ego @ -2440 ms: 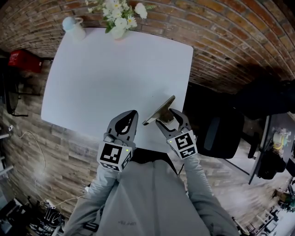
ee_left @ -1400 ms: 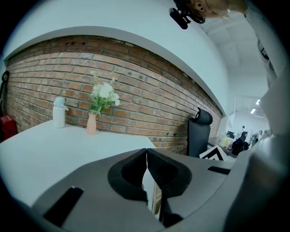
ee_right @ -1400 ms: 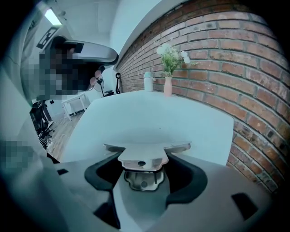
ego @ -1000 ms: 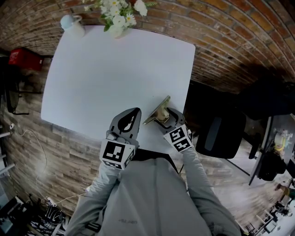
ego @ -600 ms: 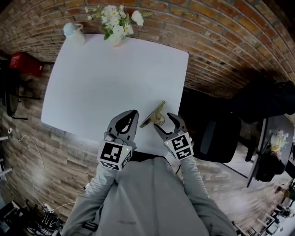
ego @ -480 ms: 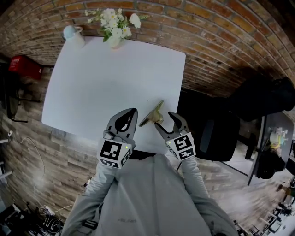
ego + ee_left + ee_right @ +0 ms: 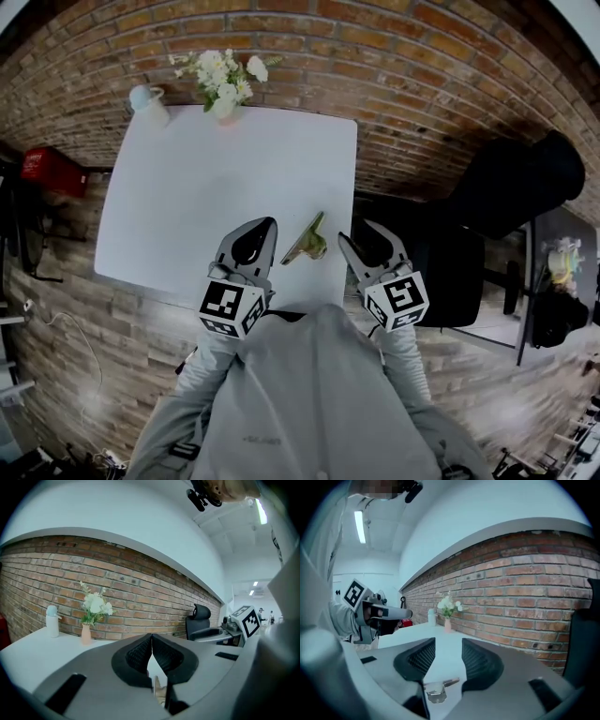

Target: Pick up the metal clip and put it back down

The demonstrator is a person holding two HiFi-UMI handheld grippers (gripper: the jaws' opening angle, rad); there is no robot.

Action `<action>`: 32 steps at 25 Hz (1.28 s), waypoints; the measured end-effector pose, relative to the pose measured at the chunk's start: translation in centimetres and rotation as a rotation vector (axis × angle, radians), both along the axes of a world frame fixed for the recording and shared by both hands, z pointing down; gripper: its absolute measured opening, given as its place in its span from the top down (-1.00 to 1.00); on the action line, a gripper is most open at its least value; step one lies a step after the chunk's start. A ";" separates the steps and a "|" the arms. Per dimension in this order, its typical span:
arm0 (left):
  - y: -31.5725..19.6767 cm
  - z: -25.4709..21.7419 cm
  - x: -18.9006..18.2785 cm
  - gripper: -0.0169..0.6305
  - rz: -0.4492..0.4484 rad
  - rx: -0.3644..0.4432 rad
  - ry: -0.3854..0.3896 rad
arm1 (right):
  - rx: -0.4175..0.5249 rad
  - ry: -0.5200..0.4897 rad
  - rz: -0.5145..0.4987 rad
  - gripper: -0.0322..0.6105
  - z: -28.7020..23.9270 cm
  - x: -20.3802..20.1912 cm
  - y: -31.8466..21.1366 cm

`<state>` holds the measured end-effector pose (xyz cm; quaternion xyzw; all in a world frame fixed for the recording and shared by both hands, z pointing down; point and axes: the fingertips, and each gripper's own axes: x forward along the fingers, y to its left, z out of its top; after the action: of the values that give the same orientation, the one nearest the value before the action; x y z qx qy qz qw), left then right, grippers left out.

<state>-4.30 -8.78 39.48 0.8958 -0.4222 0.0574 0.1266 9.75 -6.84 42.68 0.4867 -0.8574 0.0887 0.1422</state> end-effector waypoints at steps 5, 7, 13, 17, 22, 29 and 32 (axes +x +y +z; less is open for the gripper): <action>0.3 -1.3 0.5 0.87 0.037 0.028 -0.002 | 0.089 -0.056 0.062 0.52 -3.5 1.7 0.6; 0.4 -1.6 0.6 0.87 0.047 0.032 0.001 | 0.118 -0.070 0.084 0.61 -4.5 2.3 1.0; 1.0 -1.6 1.5 0.86 0.078 0.031 0.009 | 0.172 -0.100 0.142 0.76 -6.2 4.1 2.5; 1.3 -1.5 1.9 0.86 0.085 0.021 0.019 | 0.187 -0.117 0.179 0.82 -6.6 5.4 3.4; 1.8 -0.8 1.9 0.86 0.076 -0.004 0.017 | 0.184 -0.121 0.198 0.83 -6.4 6.4 4.3; 1.8 -0.6 1.5 0.86 0.065 -0.016 0.013 | 0.179 -0.118 0.195 0.83 -6.5 6.7 4.2; 1.8 -0.5 1.5 0.86 0.066 -0.017 0.010 | 0.176 -0.117 0.188 0.83 -6.4 6.5 4.1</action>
<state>-2.84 -6.97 38.99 0.9084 -0.3913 0.0607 0.1344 16.25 -2.76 36.24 0.5693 -0.8194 0.0543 0.0396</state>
